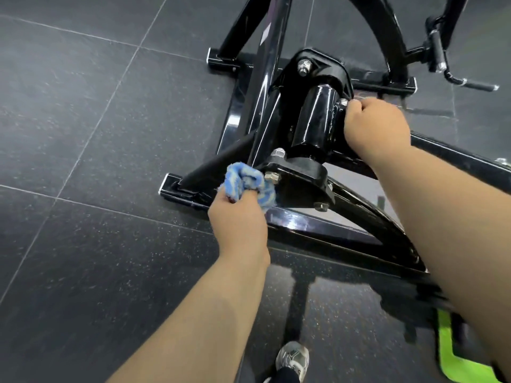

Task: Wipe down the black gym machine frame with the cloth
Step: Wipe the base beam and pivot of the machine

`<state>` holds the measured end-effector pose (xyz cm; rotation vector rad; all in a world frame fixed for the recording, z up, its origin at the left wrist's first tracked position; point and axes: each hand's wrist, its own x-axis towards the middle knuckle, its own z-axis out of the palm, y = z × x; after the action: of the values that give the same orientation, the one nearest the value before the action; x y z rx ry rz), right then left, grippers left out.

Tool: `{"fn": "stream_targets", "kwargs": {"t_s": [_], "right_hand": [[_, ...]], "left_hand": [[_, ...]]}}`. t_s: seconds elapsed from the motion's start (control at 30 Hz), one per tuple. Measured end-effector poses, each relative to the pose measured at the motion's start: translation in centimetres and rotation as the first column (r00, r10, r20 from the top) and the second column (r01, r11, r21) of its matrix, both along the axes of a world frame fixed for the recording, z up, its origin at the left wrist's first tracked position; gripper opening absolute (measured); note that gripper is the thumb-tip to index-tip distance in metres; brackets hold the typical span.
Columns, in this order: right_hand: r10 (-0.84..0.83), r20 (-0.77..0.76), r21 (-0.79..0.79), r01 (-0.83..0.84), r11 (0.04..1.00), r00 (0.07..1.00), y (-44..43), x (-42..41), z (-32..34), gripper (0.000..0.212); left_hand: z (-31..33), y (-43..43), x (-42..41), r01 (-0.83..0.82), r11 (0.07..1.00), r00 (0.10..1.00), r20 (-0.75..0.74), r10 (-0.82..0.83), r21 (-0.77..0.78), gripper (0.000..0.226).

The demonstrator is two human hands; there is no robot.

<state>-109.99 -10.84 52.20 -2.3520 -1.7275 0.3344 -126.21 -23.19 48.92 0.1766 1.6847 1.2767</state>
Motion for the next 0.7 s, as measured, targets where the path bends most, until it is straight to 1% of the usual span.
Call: {"fn": "stream_targets", "kwargs": {"t_s": [0.03,0.07,0.13,0.2,0.27,0.3,0.33,0.37,0.4,0.43,0.47,0.5,0.53,0.6,0.63,0.7], "right_hand": [[0.01,0.01,-0.015,-0.01,1.0,1.0,0.3,0.3,0.1,0.046],[0.011,0.02,-0.015,-0.011,1.0,1.0,0.6,0.8,0.2,0.047],[-0.005,0.024,-0.014,0.006,1.0,1.0,1.0,1.4,0.2,0.044],[-0.034,0.007,-0.034,0.034,0.999,0.999,1.1,1.5,0.0,0.039],[-0.059,-0.013,-0.047,0.059,0.997,0.998,1.2,1.3,-0.1,0.037],[-0.061,-0.019,-0.047,0.06,0.997,0.998,1.2,1.1,-0.1,0.036],[-0.073,-0.022,-0.051,0.072,0.996,0.997,1.3,1.3,-0.2,0.036],[-0.079,-0.024,-0.047,0.078,0.996,0.997,1.3,1.3,-0.2,0.037],[-0.082,-0.027,-0.042,0.081,0.996,0.996,1.3,1.3,-0.3,0.036],[-0.086,-0.029,-0.032,0.085,0.996,0.996,1.4,1.3,-0.4,0.036],[-0.091,-0.029,-0.021,0.09,0.996,0.995,1.5,1.4,-0.5,0.035],[-0.087,-0.019,-0.011,0.087,0.996,0.996,1.4,1.4,-0.5,0.034],[-0.067,0.011,0.002,0.067,0.998,0.998,1.4,1.3,-0.6,0.032],[-0.003,0.112,-0.002,0.004,1.0,0.994,1.4,1.0,-0.4,0.025],[0.005,0.138,-0.016,-0.003,1.0,0.99,1.8,0.7,-0.2,0.02],[-0.019,0.095,-0.079,0.027,0.997,0.995,2.1,-0.2,-0.1,0.015]], "left_hand": [[0.3,-0.3,-0.2,0.064,0.998,0.984,-0.166,-0.059,0.027,0.024],[0.7,-0.5,-0.4,0.131,0.99,0.958,-0.261,-0.115,0.046,0.029],[0.6,-0.5,-1.6,0.255,0.965,0.91,-0.354,-0.216,0.067,0.041],[0.5,0.4,-3.5,0.384,0.917,0.833,-0.468,-0.295,0.105,0.044],[0.4,3.0,-5.6,0.536,0.823,0.778,-0.489,-0.394,0.188,0.039],[0.5,4.8,-6.3,0.631,0.749,0.721,-0.509,-0.47,0.202,0.043],[0.4,7.0,-6.1,0.741,0.65,0.622,-0.539,-0.568,0.169,0.047],[0.6,8.7,-5.6,0.85,0.519,0.467,-0.592,-0.657,0.095,0.046],[0.5,10.0,-5.0,0.924,0.382,0.28,-0.667,-0.69,-0.008,0.038],[0.1,11.1,-4.3,0.954,0.286,0.128,-0.733,-0.668,-0.094,0.03],[-0.6,12.0,-3.8,0.96,0.236,0.034,-0.774,-0.633,-0.151,0.029],[-1.1,12.4,-3.6,0.958,0.209,-0.028,-0.787,-0.617,-0.197,0.034],[-1.9,12.9,-3.6,0.951,0.203,-0.064,-0.788,-0.612,-0.235,0.041],[-2.4,14.2,-3.2,0.945,0.222,-0.062,-0.799,-0.599,-0.239,0.051],[-2.2,15.3,-2.6,0.952,0.226,-0.04,-0.817,-0.576,-0.206,0.045],[-2.1,17.2,-1.5,0.951,0.266,0.01,-0.84,-0.542,-0.16,0.018]]}}
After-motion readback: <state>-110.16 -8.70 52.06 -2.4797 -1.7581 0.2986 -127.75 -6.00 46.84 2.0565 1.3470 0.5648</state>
